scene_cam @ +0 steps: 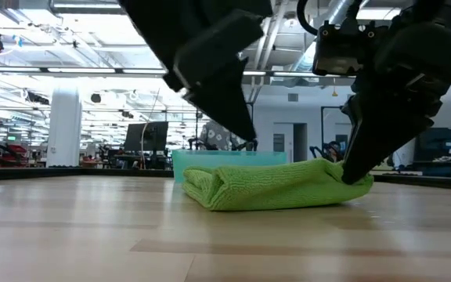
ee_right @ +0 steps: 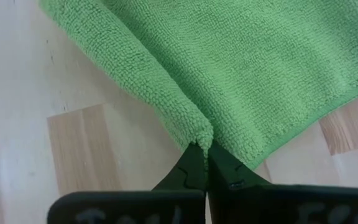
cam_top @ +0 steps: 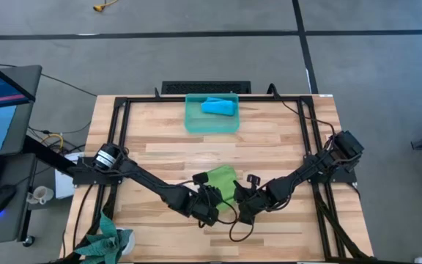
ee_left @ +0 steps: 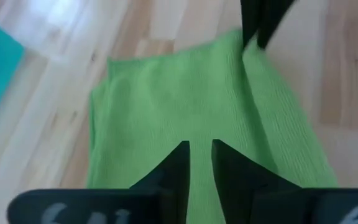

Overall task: Roll microfiber towels into tight, uniform cylinder then place into a basket
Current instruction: Roll the green microfiber cloth

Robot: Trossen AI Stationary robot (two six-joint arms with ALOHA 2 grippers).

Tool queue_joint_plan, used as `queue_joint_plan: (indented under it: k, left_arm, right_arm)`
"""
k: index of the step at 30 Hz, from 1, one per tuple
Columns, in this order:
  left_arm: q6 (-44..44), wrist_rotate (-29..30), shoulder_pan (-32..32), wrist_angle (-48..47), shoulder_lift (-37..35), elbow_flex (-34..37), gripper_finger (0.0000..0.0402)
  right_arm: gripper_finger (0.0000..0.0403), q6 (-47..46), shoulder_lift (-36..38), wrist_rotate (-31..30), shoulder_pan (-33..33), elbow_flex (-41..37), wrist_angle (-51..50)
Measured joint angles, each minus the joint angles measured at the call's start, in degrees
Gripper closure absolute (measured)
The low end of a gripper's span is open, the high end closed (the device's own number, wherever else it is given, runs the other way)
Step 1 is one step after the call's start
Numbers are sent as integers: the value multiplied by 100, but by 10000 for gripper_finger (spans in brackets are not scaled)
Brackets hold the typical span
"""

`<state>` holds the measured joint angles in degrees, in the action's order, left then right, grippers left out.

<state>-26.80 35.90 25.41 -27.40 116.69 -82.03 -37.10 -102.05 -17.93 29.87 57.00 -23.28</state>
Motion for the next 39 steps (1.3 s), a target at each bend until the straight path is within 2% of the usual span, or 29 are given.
queue_joint_plan:
  k: [3,7,11,23,39]
  left_arm:
    - [65,-33,-109,415,-5,263,354]
    - [61,-442,-175,1051,1,553,364]
    - [61,-567,-132,1191,60,587,371]
    - [-112,-1013,-147,1189,63,884,380]
    - [-79,-1143,-151,1194,63,919,380]
  right_arm:
    - [392,-2,2,-2,-6,1,-5]
    - [392,-36,4,-10,-76,3,-10]
    - [392,-82,6,-20,-157,4,-10]
    - [391,-197,6,-17,-315,21,-10]
    - [389,-387,-27,2,-949,136,-30]
